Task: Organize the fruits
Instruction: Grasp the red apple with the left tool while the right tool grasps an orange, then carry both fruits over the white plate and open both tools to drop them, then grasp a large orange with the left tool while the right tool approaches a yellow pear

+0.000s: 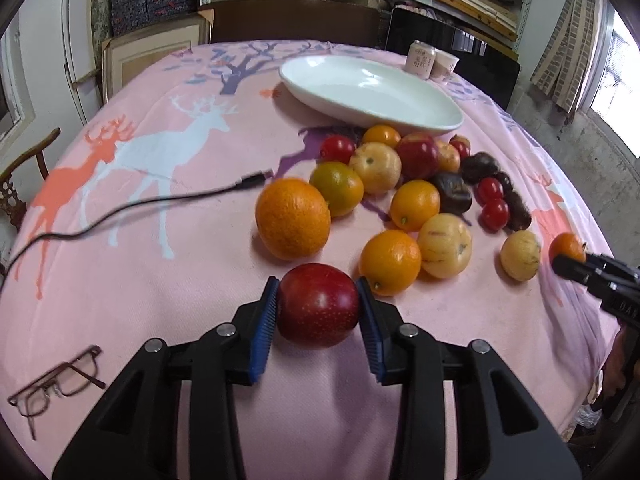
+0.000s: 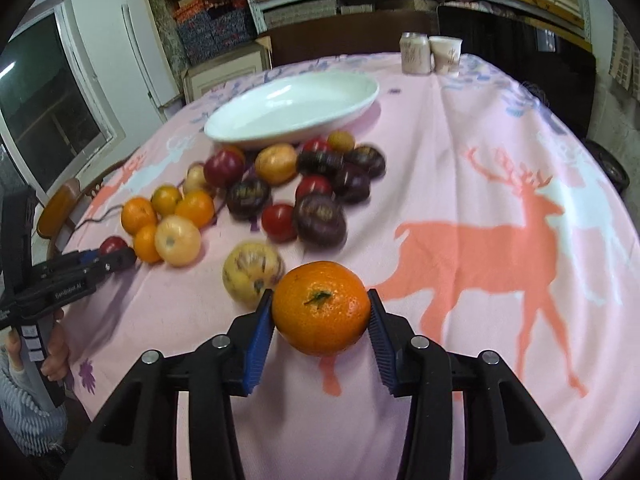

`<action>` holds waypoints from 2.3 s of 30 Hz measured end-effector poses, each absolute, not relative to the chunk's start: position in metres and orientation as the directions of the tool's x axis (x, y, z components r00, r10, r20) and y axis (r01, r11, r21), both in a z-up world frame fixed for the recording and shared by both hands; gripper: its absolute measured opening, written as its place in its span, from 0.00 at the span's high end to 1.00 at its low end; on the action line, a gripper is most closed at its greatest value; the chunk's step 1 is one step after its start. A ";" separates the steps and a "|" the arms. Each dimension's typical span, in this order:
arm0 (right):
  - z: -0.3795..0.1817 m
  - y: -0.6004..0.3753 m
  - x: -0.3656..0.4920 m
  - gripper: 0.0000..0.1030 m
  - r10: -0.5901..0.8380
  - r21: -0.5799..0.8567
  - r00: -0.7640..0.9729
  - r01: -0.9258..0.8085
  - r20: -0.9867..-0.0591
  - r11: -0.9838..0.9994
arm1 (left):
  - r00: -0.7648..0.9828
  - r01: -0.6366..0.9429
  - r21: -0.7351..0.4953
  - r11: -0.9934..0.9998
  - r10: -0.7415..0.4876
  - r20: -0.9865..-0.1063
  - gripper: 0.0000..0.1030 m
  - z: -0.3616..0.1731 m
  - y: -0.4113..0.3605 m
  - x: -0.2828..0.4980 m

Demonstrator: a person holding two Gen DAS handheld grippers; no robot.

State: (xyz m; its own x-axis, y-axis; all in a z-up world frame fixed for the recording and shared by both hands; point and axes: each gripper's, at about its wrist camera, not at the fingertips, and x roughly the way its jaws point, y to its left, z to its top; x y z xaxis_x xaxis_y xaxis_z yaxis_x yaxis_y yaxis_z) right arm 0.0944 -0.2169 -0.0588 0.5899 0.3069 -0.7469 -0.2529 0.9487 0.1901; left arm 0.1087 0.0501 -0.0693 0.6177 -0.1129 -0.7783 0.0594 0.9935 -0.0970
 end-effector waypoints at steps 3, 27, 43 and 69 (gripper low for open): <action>-0.042 -0.221 0.104 0.56 0.306 0.182 0.617 -0.258 -0.725 0.949 | 0.644 0.075 -0.089 0.993 -0.116 -0.756 0.63 -0.048 0.052 0.112; -0.023 -0.174 0.303 0.25 0.317 0.189 0.670 -0.259 -0.671 0.947 | 0.627 0.112 -0.088 0.990 -0.139 -0.767 0.38 -0.035 0.023 0.302; -0.024 -0.234 0.198 0.13 0.258 0.241 0.805 -0.148 -0.534 0.959 | 0.707 -0.037 -0.172 0.984 -0.096 -0.701 0.23 -0.043 0.083 0.172; -0.037 -0.239 0.175 0.07 0.313 0.311 0.778 -0.160 -0.545 0.937 | 0.692 -0.024 -0.131 0.991 -0.078 -0.718 0.14 -0.060 0.077 0.132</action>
